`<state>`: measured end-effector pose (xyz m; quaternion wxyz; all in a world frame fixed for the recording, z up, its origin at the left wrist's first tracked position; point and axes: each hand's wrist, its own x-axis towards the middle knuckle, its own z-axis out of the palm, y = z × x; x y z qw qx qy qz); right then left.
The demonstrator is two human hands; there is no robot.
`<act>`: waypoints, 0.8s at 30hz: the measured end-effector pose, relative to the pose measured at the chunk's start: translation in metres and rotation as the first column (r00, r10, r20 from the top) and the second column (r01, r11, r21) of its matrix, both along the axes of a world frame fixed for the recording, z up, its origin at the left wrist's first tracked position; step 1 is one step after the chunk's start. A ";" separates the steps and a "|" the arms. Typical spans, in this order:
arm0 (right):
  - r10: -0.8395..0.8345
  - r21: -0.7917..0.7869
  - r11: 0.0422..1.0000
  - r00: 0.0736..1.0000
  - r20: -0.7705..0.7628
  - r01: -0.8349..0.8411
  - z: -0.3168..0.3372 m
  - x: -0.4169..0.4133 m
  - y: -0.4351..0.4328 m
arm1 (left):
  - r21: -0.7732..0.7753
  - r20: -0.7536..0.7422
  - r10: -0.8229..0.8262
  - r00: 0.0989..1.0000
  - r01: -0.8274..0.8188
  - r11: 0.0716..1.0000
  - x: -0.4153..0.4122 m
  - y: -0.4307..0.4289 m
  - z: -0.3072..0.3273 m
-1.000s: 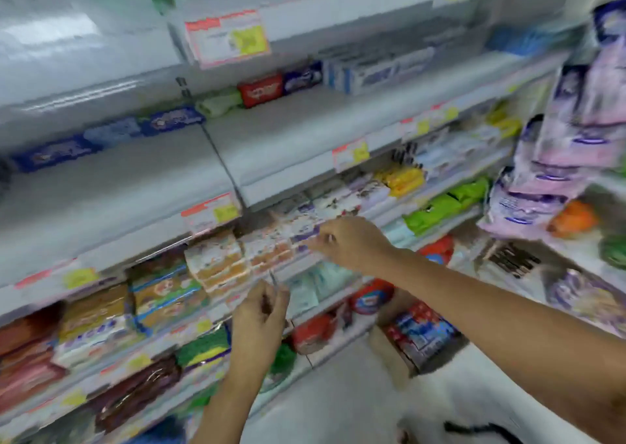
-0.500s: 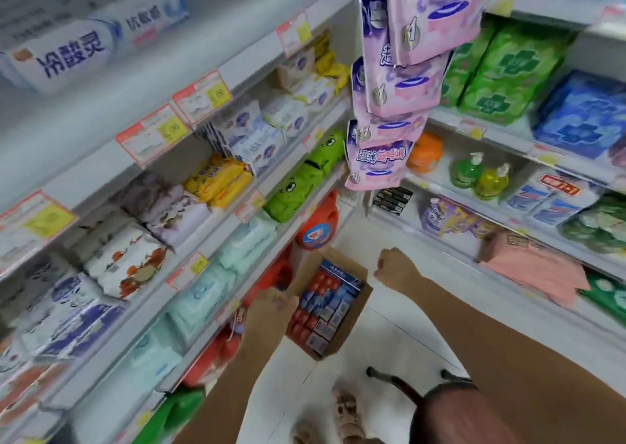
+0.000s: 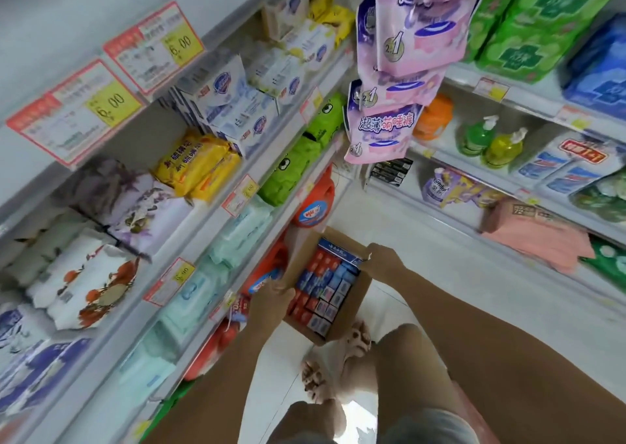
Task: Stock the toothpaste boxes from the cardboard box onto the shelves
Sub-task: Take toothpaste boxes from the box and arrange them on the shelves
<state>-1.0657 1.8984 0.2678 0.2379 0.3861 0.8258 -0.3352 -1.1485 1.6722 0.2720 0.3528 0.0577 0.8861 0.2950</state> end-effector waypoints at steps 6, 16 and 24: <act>0.085 0.105 0.990 0.994 0.068 -0.092 -0.008 -0.027 0.008 | 0.066 0.029 0.082 0.996 -0.083 0.994 -0.009 0.008 -0.020; 0.258 0.007 0.965 0.949 0.184 -0.263 -0.140 -0.080 0.043 | 0.009 0.110 0.303 0.947 -0.306 0.952 -0.014 0.037 -0.161; 0.370 -0.020 0.927 0.906 0.205 -0.374 -0.298 -0.087 0.063 | -0.015 0.203 0.495 0.845 -0.503 0.864 0.020 0.062 -0.348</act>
